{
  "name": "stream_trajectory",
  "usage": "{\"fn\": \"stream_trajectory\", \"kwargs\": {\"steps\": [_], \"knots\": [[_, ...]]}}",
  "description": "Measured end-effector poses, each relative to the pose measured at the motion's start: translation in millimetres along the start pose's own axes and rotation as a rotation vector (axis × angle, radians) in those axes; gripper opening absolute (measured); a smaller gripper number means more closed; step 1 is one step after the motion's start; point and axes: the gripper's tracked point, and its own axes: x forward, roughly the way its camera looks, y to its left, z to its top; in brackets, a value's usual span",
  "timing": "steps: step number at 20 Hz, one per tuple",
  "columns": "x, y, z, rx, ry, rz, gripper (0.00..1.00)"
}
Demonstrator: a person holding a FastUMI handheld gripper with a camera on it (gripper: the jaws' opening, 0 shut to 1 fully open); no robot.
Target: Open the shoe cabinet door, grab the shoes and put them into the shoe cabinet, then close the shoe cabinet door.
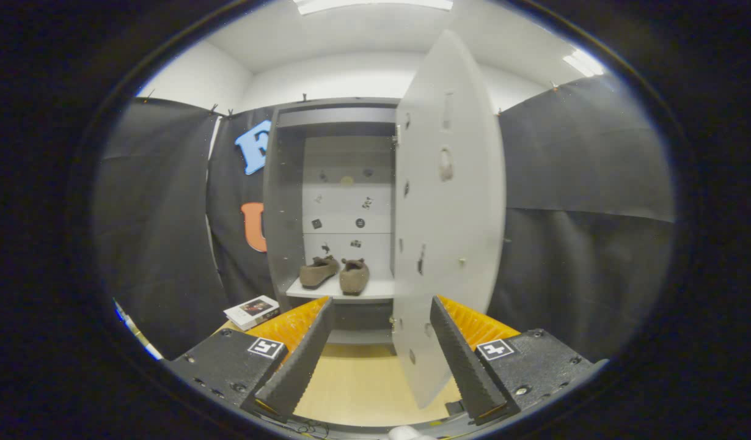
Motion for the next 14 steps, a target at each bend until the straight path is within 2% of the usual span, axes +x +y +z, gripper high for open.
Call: {"fn": "stream_trajectory", "kwargs": {"steps": [4, 6, 10, 14], "knots": [[-17, -69, 1, 0.032, -0.013, -0.085, 0.99], [-10, -96, 1, 0.043, -0.013, -0.091, 0.99], [22, -132, -5, 0.058, 0.022, -0.053, 1.0], [58, -141, -9, 0.047, 0.052, 0.04, 1.0]]}}
